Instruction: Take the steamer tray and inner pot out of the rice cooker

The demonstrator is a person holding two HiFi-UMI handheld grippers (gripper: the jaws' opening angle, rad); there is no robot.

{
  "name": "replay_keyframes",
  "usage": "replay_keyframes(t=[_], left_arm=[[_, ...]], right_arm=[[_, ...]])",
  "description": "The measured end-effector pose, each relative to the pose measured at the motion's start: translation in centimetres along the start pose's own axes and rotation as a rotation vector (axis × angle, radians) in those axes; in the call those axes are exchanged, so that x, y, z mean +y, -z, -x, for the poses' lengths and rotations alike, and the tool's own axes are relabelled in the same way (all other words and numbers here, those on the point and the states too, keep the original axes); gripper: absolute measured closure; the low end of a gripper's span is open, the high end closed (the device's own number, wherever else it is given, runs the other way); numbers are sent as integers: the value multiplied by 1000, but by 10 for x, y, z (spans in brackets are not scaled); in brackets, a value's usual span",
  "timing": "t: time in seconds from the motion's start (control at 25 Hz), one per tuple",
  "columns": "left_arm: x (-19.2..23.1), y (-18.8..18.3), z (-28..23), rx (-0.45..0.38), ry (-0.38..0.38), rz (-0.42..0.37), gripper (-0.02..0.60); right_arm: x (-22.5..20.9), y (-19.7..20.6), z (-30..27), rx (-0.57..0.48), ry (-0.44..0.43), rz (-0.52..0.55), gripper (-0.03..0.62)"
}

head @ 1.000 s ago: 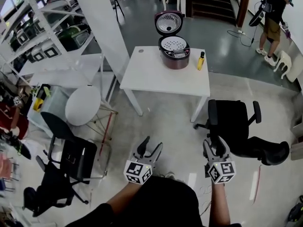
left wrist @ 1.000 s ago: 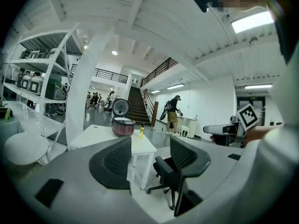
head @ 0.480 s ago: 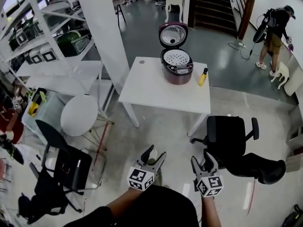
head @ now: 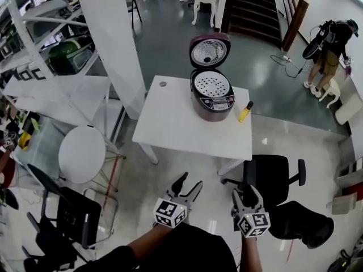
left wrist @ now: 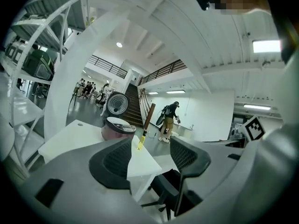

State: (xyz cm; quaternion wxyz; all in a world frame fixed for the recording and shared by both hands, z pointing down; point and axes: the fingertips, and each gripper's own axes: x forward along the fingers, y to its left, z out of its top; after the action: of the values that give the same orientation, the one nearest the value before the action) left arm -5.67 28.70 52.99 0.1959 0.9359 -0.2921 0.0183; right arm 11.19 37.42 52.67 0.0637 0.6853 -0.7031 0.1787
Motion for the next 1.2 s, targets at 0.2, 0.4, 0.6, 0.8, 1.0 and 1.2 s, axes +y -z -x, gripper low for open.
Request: replay_keyframes(t=[0.2,0.4,0.6,0.8,1.0,1.2], left_arm=[[61,-44,-49,11,20,-19,345],[108,-74,-81,13,46,-30,345],[147,-85,-107,22,63,-15,345],[167,-97,-126,14,71,-5,345],[180,-98,-140,18,44,7,345],[187,-103,-159,17,-6,-4,345]], right_arm=[[-3,-39,-83,11,14,-10,367],[-1,-69,-147,17,32,25,367],[6,-77,-192,53,53,89,367],[8,-75,-215,69,45,56,367],[5,-80,-239,78,11,46,367],[-9,-87,-270,62,-52,30,367]])
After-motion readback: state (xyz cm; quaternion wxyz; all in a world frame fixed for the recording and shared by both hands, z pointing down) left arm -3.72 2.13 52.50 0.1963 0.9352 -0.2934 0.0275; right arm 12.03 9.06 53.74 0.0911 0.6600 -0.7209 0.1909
